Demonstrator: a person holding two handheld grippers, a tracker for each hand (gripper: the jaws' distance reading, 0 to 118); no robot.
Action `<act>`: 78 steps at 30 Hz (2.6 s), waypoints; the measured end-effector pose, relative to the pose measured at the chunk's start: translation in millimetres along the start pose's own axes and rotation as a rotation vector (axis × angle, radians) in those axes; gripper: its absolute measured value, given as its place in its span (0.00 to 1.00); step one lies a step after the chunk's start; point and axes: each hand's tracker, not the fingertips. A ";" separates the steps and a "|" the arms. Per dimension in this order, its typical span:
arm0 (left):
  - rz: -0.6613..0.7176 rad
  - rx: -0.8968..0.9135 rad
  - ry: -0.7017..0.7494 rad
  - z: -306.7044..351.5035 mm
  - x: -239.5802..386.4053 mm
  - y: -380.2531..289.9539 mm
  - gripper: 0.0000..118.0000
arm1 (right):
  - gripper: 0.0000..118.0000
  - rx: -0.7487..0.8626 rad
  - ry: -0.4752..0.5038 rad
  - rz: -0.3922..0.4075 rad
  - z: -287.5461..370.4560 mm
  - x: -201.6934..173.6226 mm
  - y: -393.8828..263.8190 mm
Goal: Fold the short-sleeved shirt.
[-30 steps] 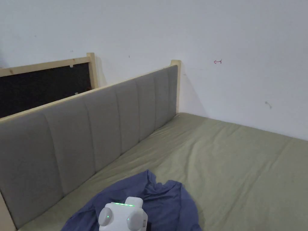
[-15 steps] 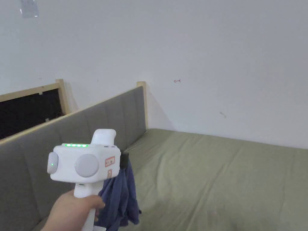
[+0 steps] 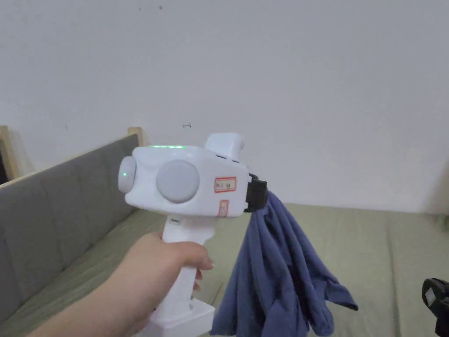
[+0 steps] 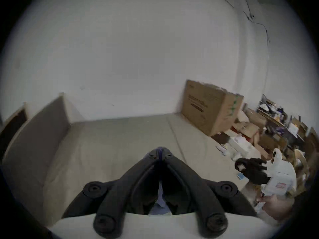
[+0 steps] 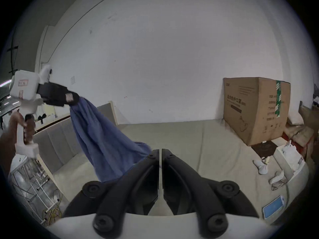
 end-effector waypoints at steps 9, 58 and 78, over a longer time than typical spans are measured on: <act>0.174 -0.544 -0.142 -202.3 43.9 -128.2 0.00 | 0.03 -0.108 -0.099 -0.045 -14.2 43.0 -34.0; 0.203 0.039 0.205 -32.8 -9.7 -142.9 0.00 | 0.03 0.107 -0.143 -0.025 -7.8 15.5 -36.0; 0.168 -0.818 0.198 -342.2 -64.5 -256.9 0.92 | 0.03 -0.136 -0.179 -0.023 -89.4 65.9 -83.1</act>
